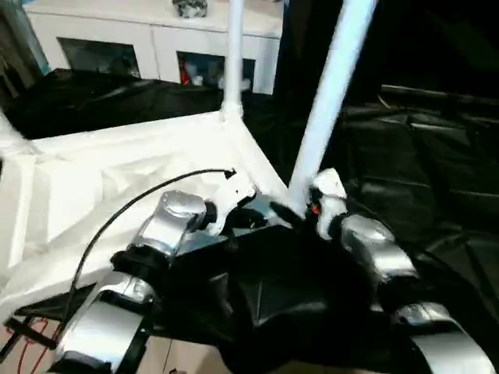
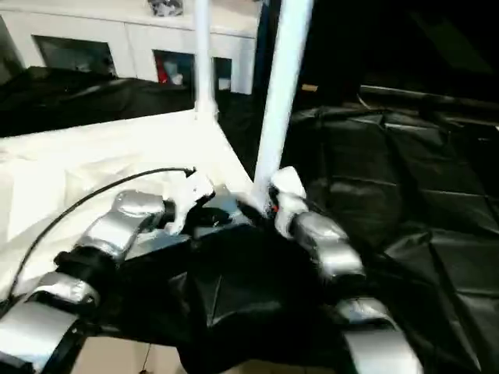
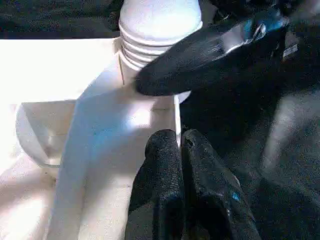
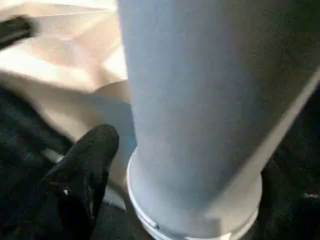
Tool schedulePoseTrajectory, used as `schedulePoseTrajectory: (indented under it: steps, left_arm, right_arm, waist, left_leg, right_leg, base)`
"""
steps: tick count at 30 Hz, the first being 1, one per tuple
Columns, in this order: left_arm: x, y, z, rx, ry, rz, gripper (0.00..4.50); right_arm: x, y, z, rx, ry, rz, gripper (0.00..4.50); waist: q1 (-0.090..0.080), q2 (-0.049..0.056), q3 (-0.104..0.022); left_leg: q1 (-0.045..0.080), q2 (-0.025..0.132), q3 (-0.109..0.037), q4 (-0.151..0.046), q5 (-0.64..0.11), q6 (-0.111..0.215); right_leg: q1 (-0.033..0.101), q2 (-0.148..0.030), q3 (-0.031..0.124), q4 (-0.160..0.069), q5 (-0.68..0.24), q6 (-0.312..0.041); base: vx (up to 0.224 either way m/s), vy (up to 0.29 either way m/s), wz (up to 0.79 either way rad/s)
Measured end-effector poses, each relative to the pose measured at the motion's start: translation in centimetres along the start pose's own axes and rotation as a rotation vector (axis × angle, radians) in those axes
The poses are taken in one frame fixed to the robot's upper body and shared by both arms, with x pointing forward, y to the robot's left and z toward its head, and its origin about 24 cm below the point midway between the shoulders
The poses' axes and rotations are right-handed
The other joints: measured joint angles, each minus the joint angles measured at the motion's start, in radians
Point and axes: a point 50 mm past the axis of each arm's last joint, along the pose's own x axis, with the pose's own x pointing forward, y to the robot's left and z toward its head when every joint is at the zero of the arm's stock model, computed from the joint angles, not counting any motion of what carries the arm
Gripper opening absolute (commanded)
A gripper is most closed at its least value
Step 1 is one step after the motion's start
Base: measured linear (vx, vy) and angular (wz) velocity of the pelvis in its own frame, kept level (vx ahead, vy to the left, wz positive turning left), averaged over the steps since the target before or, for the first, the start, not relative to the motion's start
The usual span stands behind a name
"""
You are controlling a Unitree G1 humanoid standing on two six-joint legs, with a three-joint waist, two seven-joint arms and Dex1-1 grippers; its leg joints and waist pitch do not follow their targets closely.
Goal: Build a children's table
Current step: Rotate leg to tighten
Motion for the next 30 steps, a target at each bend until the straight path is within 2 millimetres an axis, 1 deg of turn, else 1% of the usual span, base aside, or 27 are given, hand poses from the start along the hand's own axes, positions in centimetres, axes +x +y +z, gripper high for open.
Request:
schedulePoseTrajectory:
  steps: [2, 4, 6, 8, 11, 14, 16, 17, 21, 23, 25, 28, 30]
  left_arm:
    - [-0.5, -0.2, -0.3, 0.013, 0.001, -0.055, 0.00]
    - [-0.7, -0.5, -0.4, 0.026, 0.003, -0.095, 0.00]
    - [-1.0, -0.6, -0.5, 0.050, 0.008, -0.139, 0.00]
    - [-1.1, -0.8, -0.6, 0.069, 0.016, -0.173, 0.00]
    - [-1.3, -0.9, -0.7, 0.076, 0.024, -0.209, 0.00]
    - [-1.6, -1.1, -0.9, 0.082, 0.030, -0.247, 0.00]
    - [-1.7, -1.1, -0.9, 0.083, 0.030, -0.252, 0.00]
    - [-1.7, -1.1, -0.9, 0.084, 0.031, -0.255, 0.00]
    - [-1.8, -1.1, -1.0, 0.086, 0.031, -0.265, 0.00]
    - [-1.8, -1.1, -1.0, 0.086, 0.030, -0.266, 0.00]
    - [-1.8, -1.1, -1.0, 0.087, 0.030, -0.269, 0.00]
    - [-1.8, -1.1, -0.9, 0.090, 0.030, -0.270, 0.00]
    - [-1.7, -1.2, -0.9, 0.091, 0.030, -0.270, 0.00]
  right_arm:
    - [-0.8, 0.2, -0.1, -0.004, 0.007, 0.095, 3.87]
    - [-1.2, 0.5, -0.3, -0.002, 0.012, 0.151, 3.87]
    - [-2.4, 0.6, -0.5, -0.027, 0.041, 0.241, 3.87]
    - [-3.0, 0.7, -0.5, -0.033, 0.067, 0.299, 3.87]
    - [-3.7, 1.0, -0.6, -0.035, 0.100, 0.365, 3.87]
    - [-4.2, 1.3, -0.7, -0.043, 0.121, 0.421, 3.87]
    - [-4.2, 1.4, -0.6, -0.048, 0.124, 0.426, 3.87]
    - [-4.2, 1.4, -0.6, -0.051, 0.128, 0.429, 3.61]
    - [-4.2, 1.4, -0.5, -0.040, 0.135, 0.430, 3.50]
    - [-4.2, 1.4, -0.5, -0.029, 0.136, 0.430, 3.22]
    - [-4.2, 1.3, -0.5, -0.026, 0.139, 0.428, 3.14]
    - [-4.3, 1.4, -0.5, -0.020, 0.141, 0.427, 2.87]
    - [-4.3, 1.4, -0.5, -0.018, 0.141, 0.425, 2.82]
  waist:
    - [0.003, 0.000, 0.000]
    - [0.007, 0.000, 0.000]
    - [0.016, -0.001, 0.001]
    - [0.026, -0.002, 0.001]
    - [0.033, -0.002, 0.001]
    - [0.036, -0.002, 0.001]
    - [0.035, -0.002, 0.001]
    - [0.035, -0.002, 0.001]
    - [0.036, -0.002, 0.001]
    - [0.036, -0.002, 0.001]
    - [0.037, -0.002, 0.001]
    - [0.039, -0.002, 0.001]
    - [0.040, -0.002, 0.001]
  left_leg:
    - [-0.001, 0.000, 0.000, 0.001, 0.000, 0.001]
    - [0.001, 0.001, 0.000, 0.002, 0.000, 0.001]
    - [0.001, 0.001, 0.001, 0.003, 0.000, 0.001]
    - [0.001, 0.001, 0.001, 0.006, 0.000, 0.001]
    - [0.002, 0.001, 0.001, 0.006, 0.000, 0.001]
    - [0.003, 0.001, 0.001, 0.006, 0.000, 0.001]
    - [0.002, 0.001, 0.001, 0.006, 0.000, 0.001]
    - [0.002, 0.001, 0.001, 0.006, 0.000, 0.001]
    - [0.002, 0.001, 0.000, 0.006, 0.000, 0.001]
    - [0.002, 0.001, 0.000, 0.005, 0.000, 0.001]
    - [0.002, 0.001, 0.000, 0.006, 0.000, 0.001]
    - [0.002, 0.001, 0.001, 0.006, 0.000, 0.001]
    - [0.002, 0.001, 0.001, 0.006, 0.000, 0.001]
  right_leg:
    - [0.000, 0.000, 0.000, 0.000, 0.000, 0.000]
    - [0.000, 0.000, 0.000, 0.000, 0.000, 0.000]
    - [0.001, -0.001, 0.001, 0.000, 0.000, 0.000]
    - [0.001, -0.001, 0.001, 0.000, 0.000, -0.001]
    - [0.002, -0.001, 0.001, 0.001, 0.000, 0.000]
    - [0.004, -0.001, 0.001, 0.001, 0.000, 0.000]
    - [0.004, -0.001, 0.001, 0.001, 0.000, 0.000]
    - [0.004, -0.001, 0.001, 0.001, 0.000, 0.000]
    - [0.004, -0.001, 0.001, 0.001, -0.001, 0.001]
    - [0.004, -0.001, 0.001, 0.001, -0.001, 0.001]
    - [0.004, -0.001, 0.001, 0.001, -0.001, 0.001]
    - [0.004, -0.001, 0.001, 0.001, -0.001, 0.001]
    - [0.004, -0.001, 0.001, 0.001, -0.001, 0.001]
  base:
    - [0.000, 0.000, 0.00]
    - [0.000, 0.000, 0.00]
    - [0.000, 0.000, 0.00]
    - [0.000, 0.000, 0.00]
    - [0.000, 0.000, 0.00]
    - [0.000, 0.000, 0.00]
    - [0.000, 0.000, 0.00]
    - [0.000, 0.000, 0.00]
    - [0.000, 0.000, 0.00]
    - [0.000, 0.000, 0.00]
    - [0.000, 0.000, 0.00]
    - [0.000, 0.000, 0.00]
    - [0.000, 0.000, 0.00]
